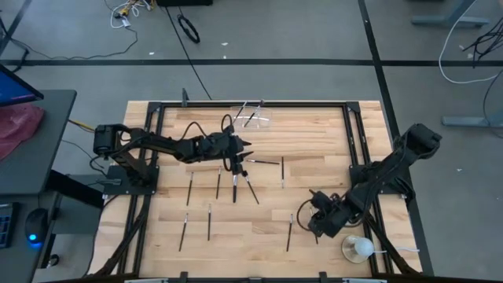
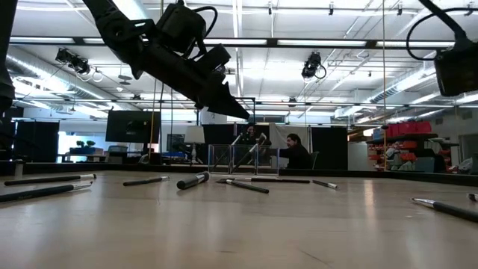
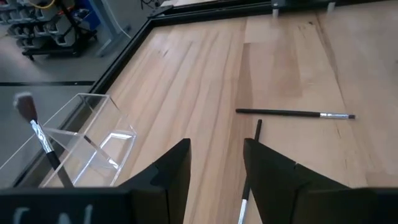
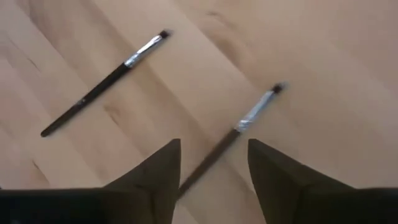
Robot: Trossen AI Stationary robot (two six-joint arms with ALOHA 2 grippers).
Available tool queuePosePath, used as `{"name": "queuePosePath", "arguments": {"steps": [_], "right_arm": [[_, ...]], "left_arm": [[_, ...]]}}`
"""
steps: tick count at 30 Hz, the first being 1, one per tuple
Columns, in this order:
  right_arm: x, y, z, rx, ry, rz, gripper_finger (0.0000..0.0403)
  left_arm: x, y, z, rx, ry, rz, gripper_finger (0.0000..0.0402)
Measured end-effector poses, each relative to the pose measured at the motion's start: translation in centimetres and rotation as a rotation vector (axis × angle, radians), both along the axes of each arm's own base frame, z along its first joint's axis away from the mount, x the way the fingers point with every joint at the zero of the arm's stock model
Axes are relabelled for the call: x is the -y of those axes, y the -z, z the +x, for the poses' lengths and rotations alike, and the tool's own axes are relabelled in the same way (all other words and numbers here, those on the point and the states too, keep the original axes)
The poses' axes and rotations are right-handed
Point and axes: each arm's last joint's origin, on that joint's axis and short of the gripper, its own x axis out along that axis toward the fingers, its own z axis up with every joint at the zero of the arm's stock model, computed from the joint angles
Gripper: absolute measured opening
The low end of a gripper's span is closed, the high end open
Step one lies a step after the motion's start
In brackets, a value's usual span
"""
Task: Put items in baskets/containers
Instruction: Put the black eyeshadow brush into the transparent organizer
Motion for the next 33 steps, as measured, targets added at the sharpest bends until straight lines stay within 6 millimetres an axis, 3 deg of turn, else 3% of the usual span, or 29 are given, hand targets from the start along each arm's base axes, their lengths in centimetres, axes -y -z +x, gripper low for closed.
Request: {"name": "queuePosePath", "arguments": {"steps": [8, 21, 29, 33], "right_arm": [[-1.2, 3.1, 0.3, -0.048, -0.097, -0.122, 0.0146], [-1.3, 3.7, -0.1, 0.012, -0.264, -0.343, 0.0013], [0.8, 4.2, 1.0, 0.094, -0.115, -0.567, 0.0025], [2.0, 5.1, 2.3, 0.106, 0.028, -0.58, 0.0029]], "left_arm": [[0.0, 0.0, 0.0, -0.004, 0.006, 0.015, 0.0154], [0.0, 0.0, 0.0, -0.003, 0.007, 0.016, 0.0154], [0.0, 0.0, 0.0, -0.003, 0.007, 0.017, 0.0154], [0.0, 0.0, 0.0, -0.004, 0.007, 0.016, 0.0154]]}}
